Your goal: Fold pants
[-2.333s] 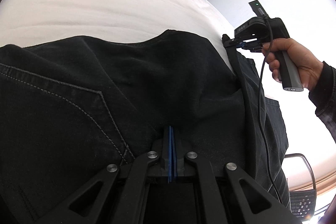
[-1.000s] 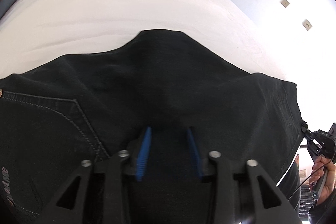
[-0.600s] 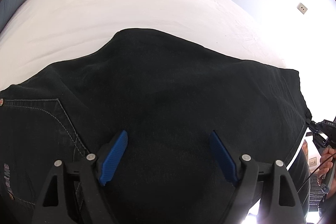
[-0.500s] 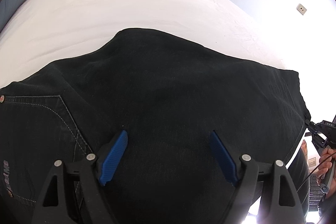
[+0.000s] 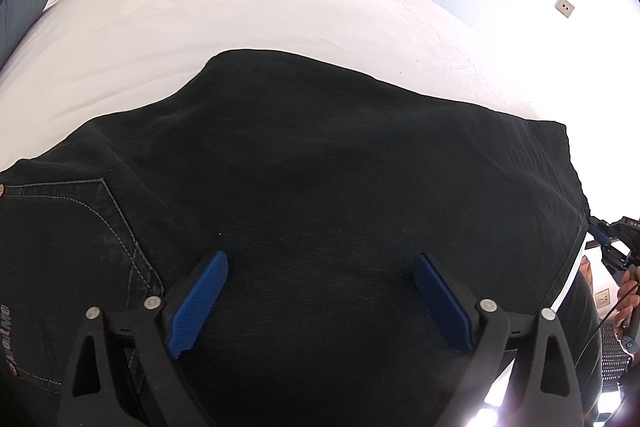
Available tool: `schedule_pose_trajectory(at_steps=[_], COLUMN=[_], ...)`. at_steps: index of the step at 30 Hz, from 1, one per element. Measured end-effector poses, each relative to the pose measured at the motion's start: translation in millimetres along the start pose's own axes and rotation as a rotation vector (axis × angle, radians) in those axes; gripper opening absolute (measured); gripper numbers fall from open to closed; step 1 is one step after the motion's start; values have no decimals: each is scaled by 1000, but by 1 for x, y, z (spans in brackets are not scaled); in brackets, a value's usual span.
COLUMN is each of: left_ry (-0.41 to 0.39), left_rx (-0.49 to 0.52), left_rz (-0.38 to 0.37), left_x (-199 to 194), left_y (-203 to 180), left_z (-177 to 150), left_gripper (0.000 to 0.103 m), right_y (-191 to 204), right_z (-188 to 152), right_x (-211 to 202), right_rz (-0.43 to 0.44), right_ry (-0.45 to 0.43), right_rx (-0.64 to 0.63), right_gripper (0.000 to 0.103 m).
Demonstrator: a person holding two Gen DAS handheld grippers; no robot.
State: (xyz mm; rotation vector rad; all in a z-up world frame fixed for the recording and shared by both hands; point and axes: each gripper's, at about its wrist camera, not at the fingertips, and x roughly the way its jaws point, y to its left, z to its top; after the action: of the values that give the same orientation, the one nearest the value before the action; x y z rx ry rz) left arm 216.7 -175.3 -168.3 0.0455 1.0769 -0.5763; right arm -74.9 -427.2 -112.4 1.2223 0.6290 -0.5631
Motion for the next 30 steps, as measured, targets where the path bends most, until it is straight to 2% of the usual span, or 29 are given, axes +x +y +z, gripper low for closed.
schedule_pose_trajectory(at_steps=[1, 2, 3, 4, 6, 9, 11, 12, 14, 16, 17, 18, 22, 24, 25, 26, 27, 28, 30], left_ry=[-2, -4, -6, -5, -6, -8, -6, -5, -8, -20, -25, -28, -45, -55, -59, -64, -70, -80, -94], left_rx=[-6, -11, -10, -7, -3, -4, -8, -10, -21, -37, -41, -43, -55, -62, -69, -79, -91, -115, -155], left_rz=[-1, -3, -5, -2, 6, 16, 21, 22, 16, -1, -10, -17, -37, -45, -50, -58, -66, -81, -106], left_x=[2, 4, 1, 2, 2, 8, 10, 10, 10, 11, 11, 11, 13, 12, 11, 9, 7, 4, 1], left_y=[-1, -2, 0, 0, -2, -10, -13, -13, -17, -15, -15, -15, -16, -14, -13, -11, -8, -5, 0], left_z=[1, 2, -2, -1, -2, -3, -6, -7, -7, -10, -12, -13, -14, -16, -17, -18, -17, -17, -19], left_gripper=[99, 100, 101, 102, 102, 102, 102, 102, 102, 102, 102, 102, 102, 102, 102, 102, 102, 101, 100], right_y=[1, 0, -3, -3, 14, 67, 102, 112, 114, 93, 81, 68, 23, 16, 17, 27, 41, 55, 82], right_z=[2, 4, 7, 11, 14, 8, -5, -11, -21, -22, -21, -19, 4, 15, 20, 21, 21, 21, 23], right_x=[-7, -15, -21, -27, -32, -18, 11, 27, 59, 84, 88, 89, 65, 54, 50, 43, 35, 28, 24], right_rz=[-54, -87, -91, -77, -17, 123, 212, 224, 190, 109, 99, 99, 84, 83, 51, -18, -125, -171, -89], right_ry=[-34, -68, -87, -96, -93, -16, 94, 142, 211, 263, 270, 270, 194, 179, 162, 129, 82, 40, 37], right_rx=[-14, -1, 29, 47, -6, -136, -222, -238, -212, -151, -126, -104, -34, -20, -36, -85, -148, -192, -219], right_gripper=[25, 38, 44, 44, 43, 43, 43, 43, 43, 32, 9, 0, 0, 0, 0, 0, 4, 7, 7])
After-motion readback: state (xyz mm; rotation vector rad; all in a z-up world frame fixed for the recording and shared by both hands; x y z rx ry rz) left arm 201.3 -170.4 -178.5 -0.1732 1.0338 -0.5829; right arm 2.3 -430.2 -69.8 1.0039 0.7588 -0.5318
